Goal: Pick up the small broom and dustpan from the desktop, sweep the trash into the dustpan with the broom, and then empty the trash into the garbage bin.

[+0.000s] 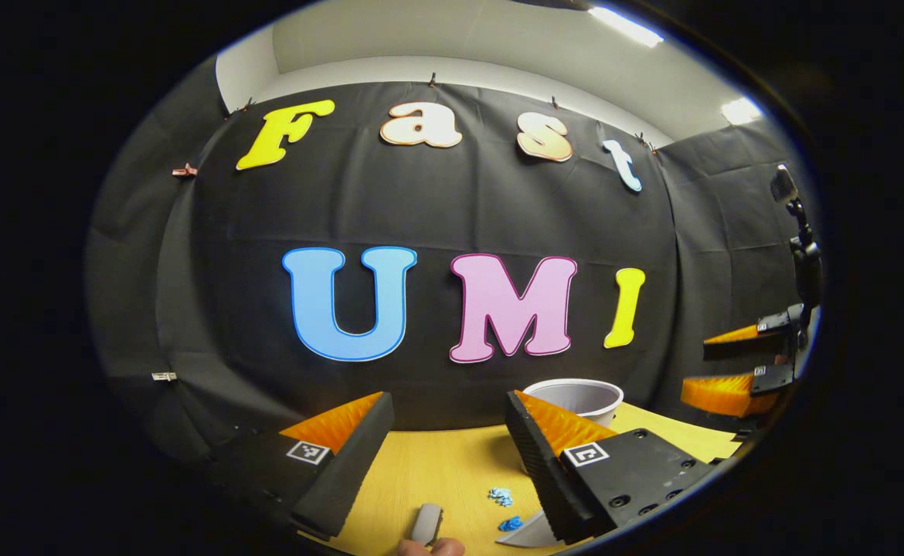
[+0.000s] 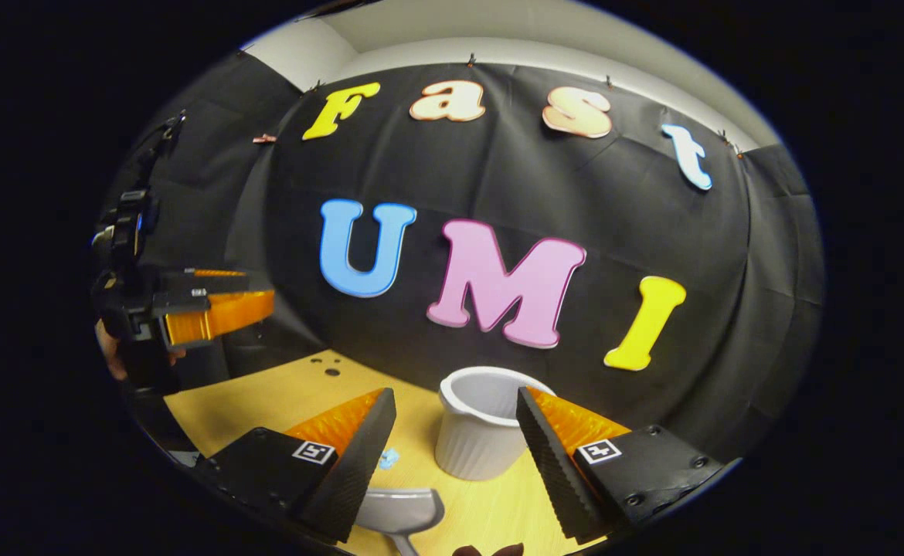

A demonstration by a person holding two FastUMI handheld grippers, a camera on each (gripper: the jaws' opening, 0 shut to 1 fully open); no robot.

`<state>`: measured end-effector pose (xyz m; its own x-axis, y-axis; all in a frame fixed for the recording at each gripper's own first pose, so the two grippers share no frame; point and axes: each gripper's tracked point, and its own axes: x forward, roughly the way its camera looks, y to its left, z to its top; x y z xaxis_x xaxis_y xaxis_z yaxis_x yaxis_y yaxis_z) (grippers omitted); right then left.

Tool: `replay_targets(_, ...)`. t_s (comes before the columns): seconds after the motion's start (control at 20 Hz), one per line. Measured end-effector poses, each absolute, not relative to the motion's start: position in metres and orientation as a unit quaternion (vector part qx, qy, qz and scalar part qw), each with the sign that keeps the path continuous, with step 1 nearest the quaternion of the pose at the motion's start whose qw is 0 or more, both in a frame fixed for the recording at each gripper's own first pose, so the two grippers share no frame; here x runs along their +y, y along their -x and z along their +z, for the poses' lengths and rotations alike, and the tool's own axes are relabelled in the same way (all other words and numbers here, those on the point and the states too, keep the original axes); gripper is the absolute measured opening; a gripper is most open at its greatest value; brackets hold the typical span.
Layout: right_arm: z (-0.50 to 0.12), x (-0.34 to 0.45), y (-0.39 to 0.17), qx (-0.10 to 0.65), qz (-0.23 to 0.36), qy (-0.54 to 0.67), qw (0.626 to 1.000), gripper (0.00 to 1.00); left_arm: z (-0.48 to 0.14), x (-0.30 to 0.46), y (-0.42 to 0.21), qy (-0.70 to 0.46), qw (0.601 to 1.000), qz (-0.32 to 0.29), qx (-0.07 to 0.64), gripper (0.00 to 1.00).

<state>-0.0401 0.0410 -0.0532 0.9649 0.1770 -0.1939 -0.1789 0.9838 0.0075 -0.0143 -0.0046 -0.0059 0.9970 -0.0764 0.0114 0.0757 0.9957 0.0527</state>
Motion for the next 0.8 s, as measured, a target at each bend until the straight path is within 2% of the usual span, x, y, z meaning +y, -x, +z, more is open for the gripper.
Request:
replay_targets(0.05,-0.070,0.044,0.048,0.123,0.104,0.001,0.987,0.97,-0.007,-0.003,0.014,-0.025,0.999,-0.037,-0.005,0.89)
replay_targets(0.1,-0.091,0.047,0.056,0.153,0.120,-0.003,0.981,0.98,-0.009,-0.003,0.014,-0.024,0.999,-0.036,-0.002,0.94)
replay_targets(0.4,-0.231,0.058,0.112,0.356,0.176,0.008,0.918,0.98,-0.020,0.001,0.018,-0.025,0.999,-0.030,0.009,0.94)
replay_targets(0.8,-0.340,0.078,0.135,0.494,0.214,0.039,0.842,0.97,-0.024,0.017,0.026,-0.030,0.999,-0.009,0.014,0.94)
